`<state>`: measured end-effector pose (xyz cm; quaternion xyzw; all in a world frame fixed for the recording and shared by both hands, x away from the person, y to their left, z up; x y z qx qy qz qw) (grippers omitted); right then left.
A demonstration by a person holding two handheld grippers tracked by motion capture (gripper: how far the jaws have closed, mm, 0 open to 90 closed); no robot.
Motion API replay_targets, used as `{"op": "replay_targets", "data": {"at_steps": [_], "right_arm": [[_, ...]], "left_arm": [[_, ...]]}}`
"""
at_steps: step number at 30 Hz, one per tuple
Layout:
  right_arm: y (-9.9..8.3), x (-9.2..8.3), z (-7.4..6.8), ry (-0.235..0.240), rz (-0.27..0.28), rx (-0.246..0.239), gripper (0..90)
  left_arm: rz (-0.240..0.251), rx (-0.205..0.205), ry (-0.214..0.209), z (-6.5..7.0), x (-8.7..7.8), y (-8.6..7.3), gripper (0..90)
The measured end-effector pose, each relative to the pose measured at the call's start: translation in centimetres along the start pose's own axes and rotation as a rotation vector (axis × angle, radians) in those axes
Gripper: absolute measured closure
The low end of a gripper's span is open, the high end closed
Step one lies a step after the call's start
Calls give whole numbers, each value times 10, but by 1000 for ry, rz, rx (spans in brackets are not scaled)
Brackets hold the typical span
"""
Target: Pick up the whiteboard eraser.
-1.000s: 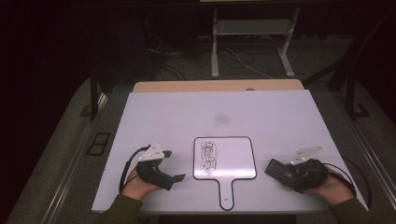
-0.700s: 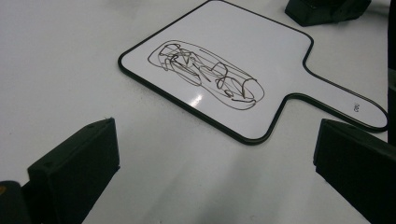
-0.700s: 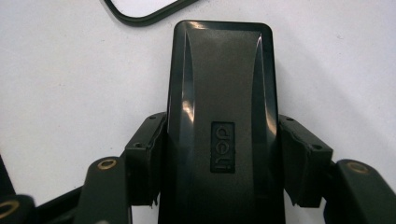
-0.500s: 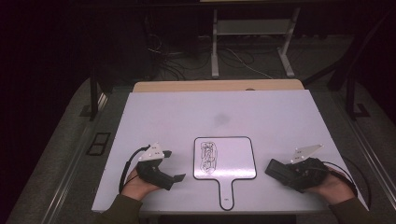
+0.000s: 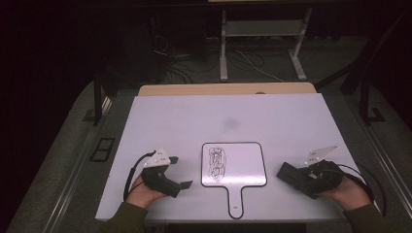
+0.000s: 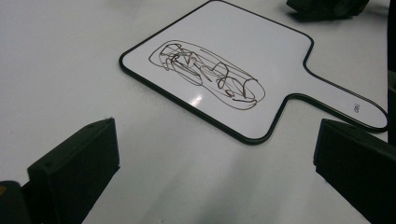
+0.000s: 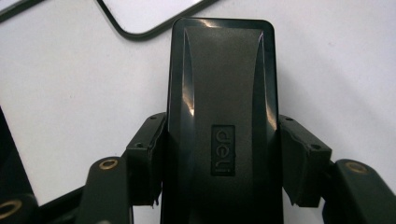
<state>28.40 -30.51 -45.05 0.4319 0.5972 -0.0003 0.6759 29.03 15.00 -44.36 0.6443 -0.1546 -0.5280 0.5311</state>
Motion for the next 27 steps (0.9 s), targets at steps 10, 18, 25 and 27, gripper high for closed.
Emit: {"op": "replay_targets", "data": {"at_steps": [10,18,25,27], "right_arm": [[9,1,1,5,11,-2,387],[16,1,0,3,15,-5,387],[23,3,0,6,18,-10,387],[25,3,-1,7,20,-10,387]], "left_arm": [[8,-13,5,-3,-2,-2,0],[8,-11,7,-2,-2,-1,0],[5,-3,7,-1,-2,0,0],[4,-4,8,0,-2,0,0]]}}
Point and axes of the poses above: each handheld gripper's, and its own axes: x roughly forward along the jaws, y roughly out of its top, z roughly to its right, the point moved 3 cm from there along x, roughly forward along the jaws, and after that the axes turned 3 degrees about z, right-handed, at the moved point
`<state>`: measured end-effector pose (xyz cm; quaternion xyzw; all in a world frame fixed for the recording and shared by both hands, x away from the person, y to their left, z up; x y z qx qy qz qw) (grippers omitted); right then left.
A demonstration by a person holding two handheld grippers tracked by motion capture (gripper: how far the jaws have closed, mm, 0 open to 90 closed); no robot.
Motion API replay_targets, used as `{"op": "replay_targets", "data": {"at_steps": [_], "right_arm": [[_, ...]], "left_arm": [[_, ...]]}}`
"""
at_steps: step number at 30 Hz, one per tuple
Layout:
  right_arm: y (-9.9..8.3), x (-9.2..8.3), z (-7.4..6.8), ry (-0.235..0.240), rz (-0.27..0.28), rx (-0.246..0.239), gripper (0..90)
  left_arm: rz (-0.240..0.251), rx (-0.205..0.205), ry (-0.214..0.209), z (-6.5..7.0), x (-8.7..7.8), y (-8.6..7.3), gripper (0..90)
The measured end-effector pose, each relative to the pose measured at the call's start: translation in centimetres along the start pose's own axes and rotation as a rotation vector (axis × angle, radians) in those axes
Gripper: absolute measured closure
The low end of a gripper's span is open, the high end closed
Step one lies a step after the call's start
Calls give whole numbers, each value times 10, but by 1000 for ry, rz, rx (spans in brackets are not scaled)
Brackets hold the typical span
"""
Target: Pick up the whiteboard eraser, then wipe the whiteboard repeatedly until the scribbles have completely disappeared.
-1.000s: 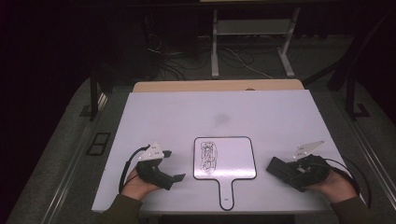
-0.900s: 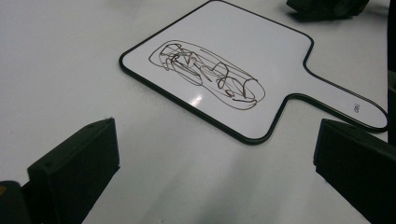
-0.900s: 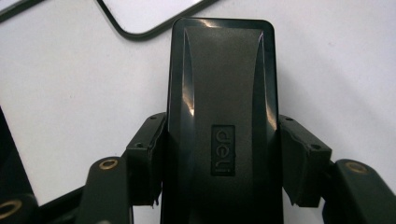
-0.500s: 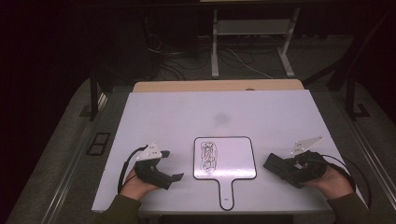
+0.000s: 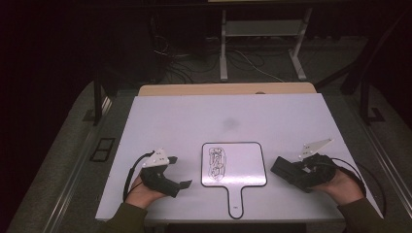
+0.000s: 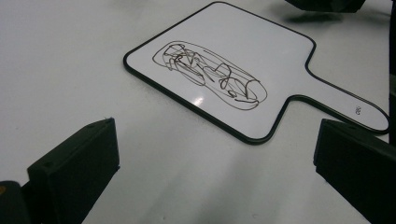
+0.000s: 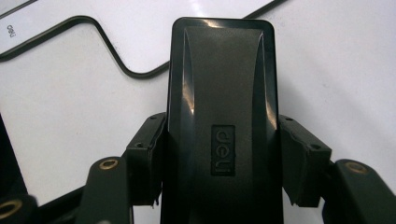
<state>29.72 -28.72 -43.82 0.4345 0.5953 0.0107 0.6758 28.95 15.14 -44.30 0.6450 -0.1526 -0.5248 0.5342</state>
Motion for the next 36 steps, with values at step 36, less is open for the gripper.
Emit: {"op": "replay_targets", "data": {"at_steps": [36], "right_arm": [[70,24,-6,42,53,-58,386]], "left_arm": [[13,-9,13,-1,0,-1,0]]}}
Point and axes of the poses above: each handheld gripper's, and its own axes: x roughly forward along the jaws, y roughly out of its top, z roughly to its right, the point moved 3 cm from there along x, roughly forward along the jaws, and after that the axes turned 3 degrees about z, right-handed, at the moved point
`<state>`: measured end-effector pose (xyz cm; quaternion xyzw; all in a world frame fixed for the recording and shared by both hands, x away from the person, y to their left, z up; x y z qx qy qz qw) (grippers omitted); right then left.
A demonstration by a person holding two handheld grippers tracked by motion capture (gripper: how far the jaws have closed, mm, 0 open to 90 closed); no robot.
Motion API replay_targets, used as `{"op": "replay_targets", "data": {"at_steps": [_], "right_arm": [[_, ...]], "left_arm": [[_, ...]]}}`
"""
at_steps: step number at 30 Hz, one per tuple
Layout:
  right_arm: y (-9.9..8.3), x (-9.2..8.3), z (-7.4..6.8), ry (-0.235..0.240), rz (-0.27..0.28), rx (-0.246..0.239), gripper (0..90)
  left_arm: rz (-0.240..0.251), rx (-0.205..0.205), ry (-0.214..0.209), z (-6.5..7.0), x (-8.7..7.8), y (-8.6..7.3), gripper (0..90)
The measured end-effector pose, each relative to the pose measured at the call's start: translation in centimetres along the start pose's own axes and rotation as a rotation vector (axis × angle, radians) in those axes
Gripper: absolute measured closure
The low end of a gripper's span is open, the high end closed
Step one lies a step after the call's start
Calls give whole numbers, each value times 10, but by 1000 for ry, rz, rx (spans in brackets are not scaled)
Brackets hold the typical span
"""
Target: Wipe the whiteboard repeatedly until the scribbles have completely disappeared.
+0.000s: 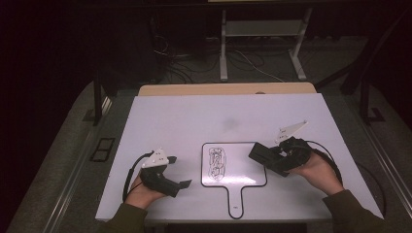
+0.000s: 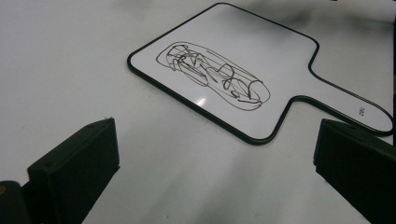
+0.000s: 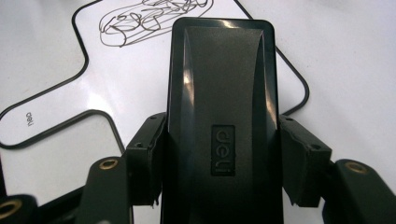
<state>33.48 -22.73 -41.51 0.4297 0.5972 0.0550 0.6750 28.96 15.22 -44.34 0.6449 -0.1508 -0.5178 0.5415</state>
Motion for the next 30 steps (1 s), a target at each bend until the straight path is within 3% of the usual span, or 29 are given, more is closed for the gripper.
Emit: {"op": "replay_targets", "data": {"at_steps": [18,30], "right_arm": [[32,24,-8,30,3,-32,386],[60,54,-12,41,-14,-80,386]], "left_arm": [[5,3,-8,5,2,1,0],[8,10,-3,5,1,1,0]]}}
Point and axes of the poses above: each handheld gripper's, and its own axes: x roughly forward along the jaws, y roughly out of its top, z roughly to its right, the point moved 3 cm from there along x, roughly forward along the jaws, and after that the axes turned 3 degrees about z, right-handed, at the moved point
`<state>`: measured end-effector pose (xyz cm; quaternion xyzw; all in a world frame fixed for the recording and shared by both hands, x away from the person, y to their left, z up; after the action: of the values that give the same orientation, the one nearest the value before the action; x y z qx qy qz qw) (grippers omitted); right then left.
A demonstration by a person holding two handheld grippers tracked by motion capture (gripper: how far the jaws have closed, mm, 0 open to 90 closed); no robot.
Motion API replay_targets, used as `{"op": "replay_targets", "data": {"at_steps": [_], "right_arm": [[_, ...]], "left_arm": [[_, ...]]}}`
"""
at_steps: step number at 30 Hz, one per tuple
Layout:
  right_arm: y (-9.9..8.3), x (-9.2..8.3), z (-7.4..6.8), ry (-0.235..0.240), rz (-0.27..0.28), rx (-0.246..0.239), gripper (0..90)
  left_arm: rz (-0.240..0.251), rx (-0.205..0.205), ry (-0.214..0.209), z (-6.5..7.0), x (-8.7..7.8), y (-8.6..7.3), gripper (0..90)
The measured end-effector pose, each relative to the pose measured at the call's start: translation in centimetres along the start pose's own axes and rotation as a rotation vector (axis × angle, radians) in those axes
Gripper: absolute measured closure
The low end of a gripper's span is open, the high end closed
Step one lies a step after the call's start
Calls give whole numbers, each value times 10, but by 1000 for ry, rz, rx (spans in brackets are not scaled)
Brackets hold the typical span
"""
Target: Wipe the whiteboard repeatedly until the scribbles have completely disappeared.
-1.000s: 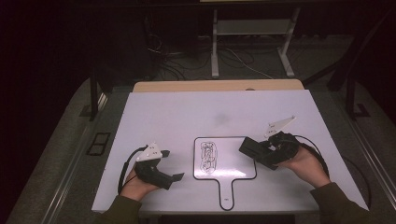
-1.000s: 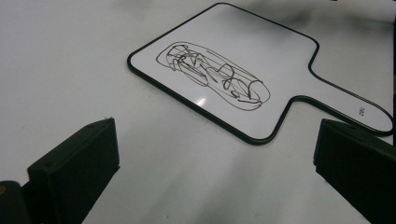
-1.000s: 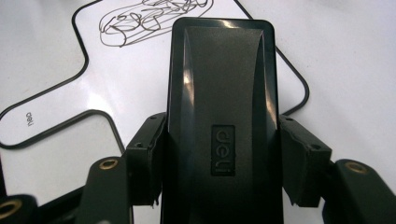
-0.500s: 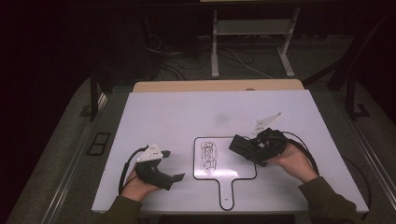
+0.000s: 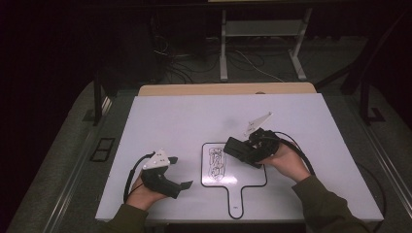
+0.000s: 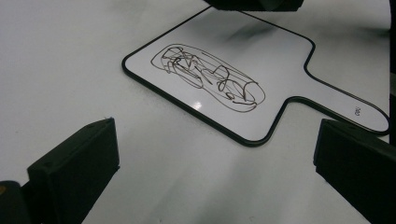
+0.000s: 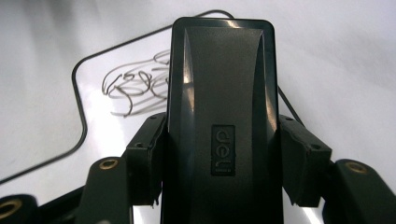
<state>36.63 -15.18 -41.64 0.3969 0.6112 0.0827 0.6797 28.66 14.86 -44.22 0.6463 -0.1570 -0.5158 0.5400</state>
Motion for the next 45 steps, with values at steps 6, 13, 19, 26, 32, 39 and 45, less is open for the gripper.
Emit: {"op": "replay_targets", "data": {"at_steps": [6,13,19,26,32,39,45], "right_arm": [[14,18,0,14,-19,-15,386],[19,33,2,27,-41,-7,386],[25,47,3,35,-62,-17,386],[32,61,3,32,-85,-34,386],[36,67,3,13,-110,-59,386],[36,75,4,-5,-128,-76,386],[38,77,2,-22,-144,-100,388]], "left_arm": [[1,1,-3,-1,0,0,0],[3,0,-3,-1,-1,0,0],[2,0,-4,-1,-1,0,0],[5,-2,-4,-2,-1,0,0],[7,-2,-5,-1,-1,1,0],[5,-1,-5,-1,-1,1,0],[4,0,-7,-1,-1,1,0]]}}
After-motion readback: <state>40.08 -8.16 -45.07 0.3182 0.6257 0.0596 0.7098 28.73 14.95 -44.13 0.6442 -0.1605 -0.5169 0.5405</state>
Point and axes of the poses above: each handheld gripper's, and its own axes: x roughly forward along the jaws, y roughly out of its top, z roughly to its right, the point moved 3 cm from there along x, roughly forward along the jaws, and after that the axes turned 3 degrees about z, right-handed, at the moved point
